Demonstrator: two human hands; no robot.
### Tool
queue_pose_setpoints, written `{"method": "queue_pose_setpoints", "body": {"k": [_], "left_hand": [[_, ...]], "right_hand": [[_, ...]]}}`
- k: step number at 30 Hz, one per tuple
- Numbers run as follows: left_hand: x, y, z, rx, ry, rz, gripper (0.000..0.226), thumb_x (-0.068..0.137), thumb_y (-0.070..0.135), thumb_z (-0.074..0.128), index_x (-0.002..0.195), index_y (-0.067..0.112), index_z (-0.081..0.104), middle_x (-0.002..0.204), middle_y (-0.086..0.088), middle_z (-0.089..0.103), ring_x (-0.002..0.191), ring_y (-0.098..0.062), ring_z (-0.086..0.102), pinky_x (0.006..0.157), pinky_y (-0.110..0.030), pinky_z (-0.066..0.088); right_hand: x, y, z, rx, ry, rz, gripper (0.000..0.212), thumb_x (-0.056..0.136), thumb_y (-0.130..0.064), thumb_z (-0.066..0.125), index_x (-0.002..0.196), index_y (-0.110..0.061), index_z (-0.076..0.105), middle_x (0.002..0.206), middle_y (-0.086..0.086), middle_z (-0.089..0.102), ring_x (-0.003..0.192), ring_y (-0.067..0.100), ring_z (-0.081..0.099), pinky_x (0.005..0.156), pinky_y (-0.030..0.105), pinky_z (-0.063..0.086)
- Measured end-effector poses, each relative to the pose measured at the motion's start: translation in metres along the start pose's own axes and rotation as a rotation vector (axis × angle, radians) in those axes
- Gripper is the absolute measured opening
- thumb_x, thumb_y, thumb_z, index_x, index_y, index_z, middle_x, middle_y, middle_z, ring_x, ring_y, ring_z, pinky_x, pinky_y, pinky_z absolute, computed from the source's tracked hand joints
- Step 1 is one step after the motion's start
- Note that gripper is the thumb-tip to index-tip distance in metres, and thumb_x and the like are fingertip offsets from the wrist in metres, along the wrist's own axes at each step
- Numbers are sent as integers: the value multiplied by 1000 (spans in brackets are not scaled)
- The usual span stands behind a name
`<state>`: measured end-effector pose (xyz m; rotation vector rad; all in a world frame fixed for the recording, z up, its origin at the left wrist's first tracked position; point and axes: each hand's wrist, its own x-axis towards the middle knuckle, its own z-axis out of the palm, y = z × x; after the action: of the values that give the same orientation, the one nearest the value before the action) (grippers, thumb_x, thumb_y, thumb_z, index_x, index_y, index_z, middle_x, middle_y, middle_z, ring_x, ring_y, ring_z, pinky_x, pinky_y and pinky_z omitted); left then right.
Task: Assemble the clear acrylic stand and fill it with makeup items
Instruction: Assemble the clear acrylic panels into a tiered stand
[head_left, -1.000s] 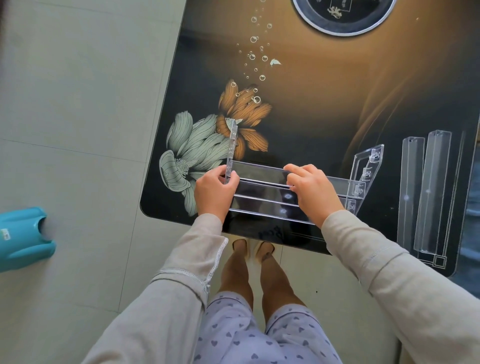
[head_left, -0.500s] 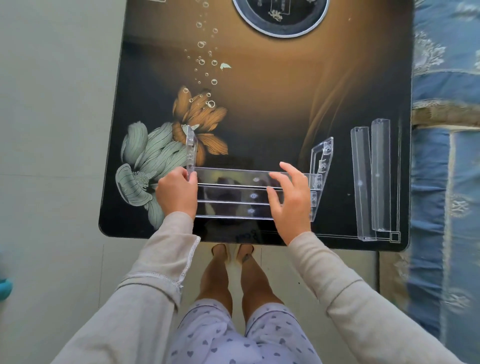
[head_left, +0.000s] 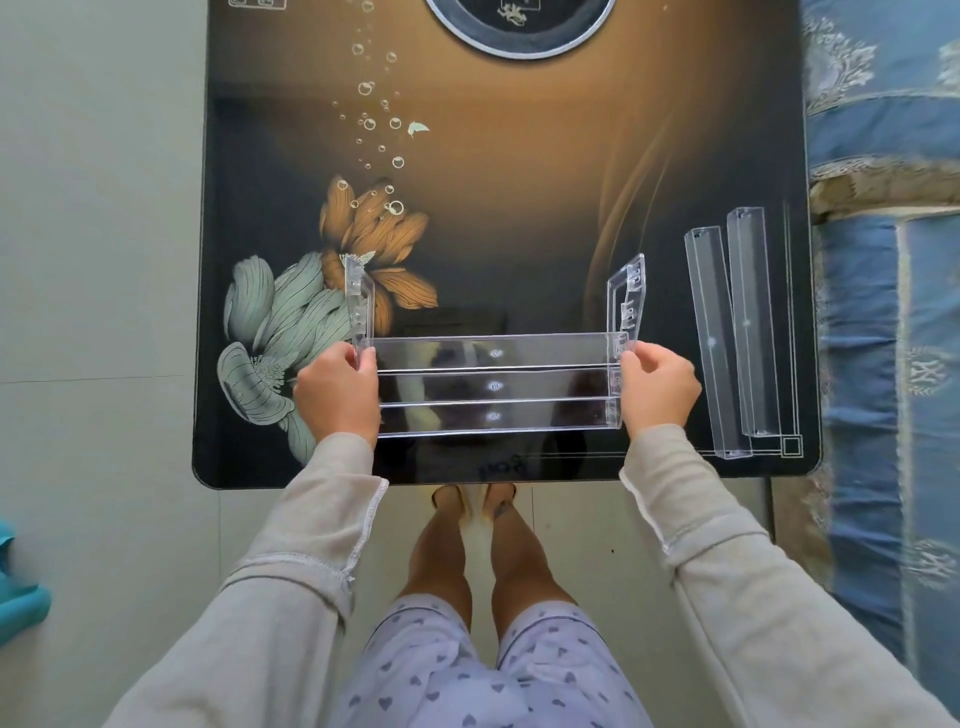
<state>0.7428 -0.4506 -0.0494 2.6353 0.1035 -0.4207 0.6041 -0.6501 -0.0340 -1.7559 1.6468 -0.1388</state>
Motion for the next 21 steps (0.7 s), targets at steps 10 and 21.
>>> {"method": "queue_pose_setpoints", "body": {"k": [10,21], "left_hand": [[2,-1,-6,32,-38,32,27,90,20,52,95,1,72,87,-23,72,82,-38,61,74,-38,48],[-3,4,-4,16,-29,3,25,90,18,56,99,1,71,90,-24,72,86,-41,63,81,-43,52]], "right_hand": [[11,-14,-7,-331,-110,-116,22,89,-5,53,103,0,68,101,21,71,97,36,64,90,36,50],[13,-14,-7,-328,-93,-100,20,88,-7,57,104,-2,67,104,20,70,99,34,64,91,36,50]]}}
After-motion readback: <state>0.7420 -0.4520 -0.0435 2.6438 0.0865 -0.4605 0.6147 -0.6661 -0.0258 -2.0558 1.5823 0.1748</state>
